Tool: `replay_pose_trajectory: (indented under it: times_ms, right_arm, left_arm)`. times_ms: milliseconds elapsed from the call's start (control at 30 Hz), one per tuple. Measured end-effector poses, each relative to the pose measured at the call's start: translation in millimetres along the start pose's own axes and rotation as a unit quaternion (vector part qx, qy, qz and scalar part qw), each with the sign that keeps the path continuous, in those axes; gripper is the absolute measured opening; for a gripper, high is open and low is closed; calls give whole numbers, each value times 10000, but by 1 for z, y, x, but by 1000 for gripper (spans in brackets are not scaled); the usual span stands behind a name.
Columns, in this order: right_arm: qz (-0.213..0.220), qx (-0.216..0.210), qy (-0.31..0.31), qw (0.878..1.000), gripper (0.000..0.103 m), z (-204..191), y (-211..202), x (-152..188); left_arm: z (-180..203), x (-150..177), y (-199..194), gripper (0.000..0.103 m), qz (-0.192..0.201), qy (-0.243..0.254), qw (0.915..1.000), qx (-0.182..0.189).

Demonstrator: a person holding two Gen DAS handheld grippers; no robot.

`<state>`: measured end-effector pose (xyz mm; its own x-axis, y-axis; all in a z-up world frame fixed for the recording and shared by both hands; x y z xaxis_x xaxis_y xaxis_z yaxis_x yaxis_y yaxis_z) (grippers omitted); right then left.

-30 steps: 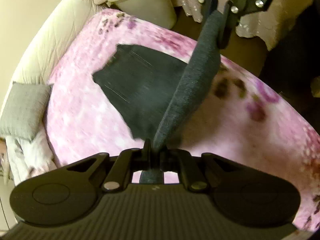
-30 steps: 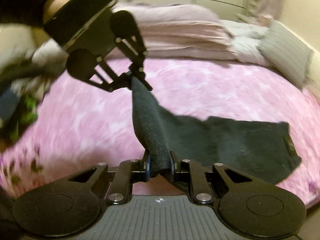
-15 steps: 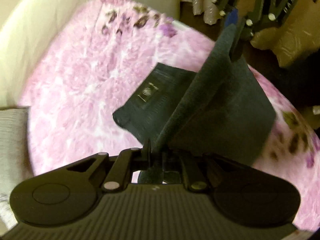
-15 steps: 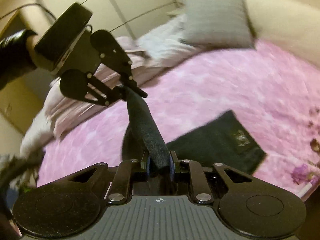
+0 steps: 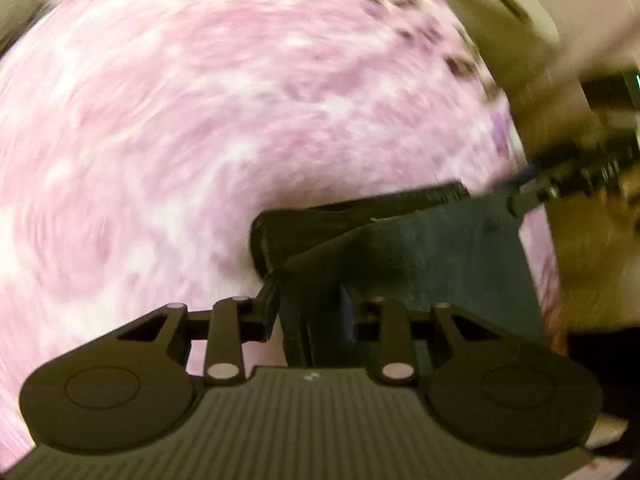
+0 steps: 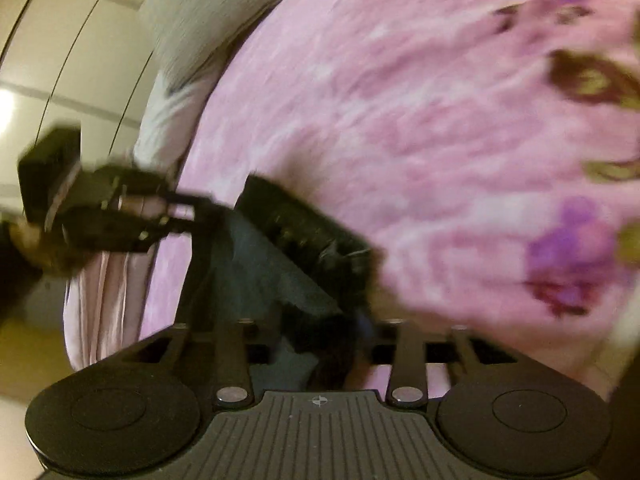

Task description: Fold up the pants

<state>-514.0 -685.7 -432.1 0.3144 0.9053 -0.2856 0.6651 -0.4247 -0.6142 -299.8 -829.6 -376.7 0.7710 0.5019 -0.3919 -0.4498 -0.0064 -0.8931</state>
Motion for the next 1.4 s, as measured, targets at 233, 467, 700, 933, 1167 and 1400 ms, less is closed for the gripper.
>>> replay_pose_trajectory:
  times_ms: [233, 467, 700, 933, 1167, 1400]
  right_arm:
    - [39, -14, 55, 10000, 47, -7, 2, 8]
    - [149, 105, 253, 9995, 11, -29, 4, 0]
    - [-50, 322, 118, 9994, 11, 0, 42, -15]
    - [402, 1009, -1001, 9890, 36, -26, 6, -29]
    - [-99, 351, -2076, 9775, 37, -75, 41, -1]
    - [-11, 239, -1742, 9844, 33, -42, 54, 3]
  left_arm:
    - [-20, 17, 18, 21, 554, -1203, 9910, 180]
    - [-23, 11, -1, 3, 721, -1261, 9892, 187]
    - [-37, 9, 42, 9, 483, -1238, 9911, -97]
    - [-41, 25, -1, 18, 648, -1535, 9842, -595]
    - [-8, 80, -46, 18, 914, -2146, 9690, -808]
    - [24, 166, -60, 18, 995, -2546, 9557, -1088]
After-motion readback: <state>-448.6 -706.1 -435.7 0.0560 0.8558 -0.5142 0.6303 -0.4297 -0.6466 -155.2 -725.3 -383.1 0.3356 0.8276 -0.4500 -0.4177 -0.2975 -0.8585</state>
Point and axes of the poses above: each gripper's, at about its wrist camera, not at the fingertips, and y roughly the way its jaws point, z to its right, x to its underside, the point moved 2 cm from there along y, roughly the way its jaws point, and after that the axes turned 9 degrees about z, right-handed, at the moved point
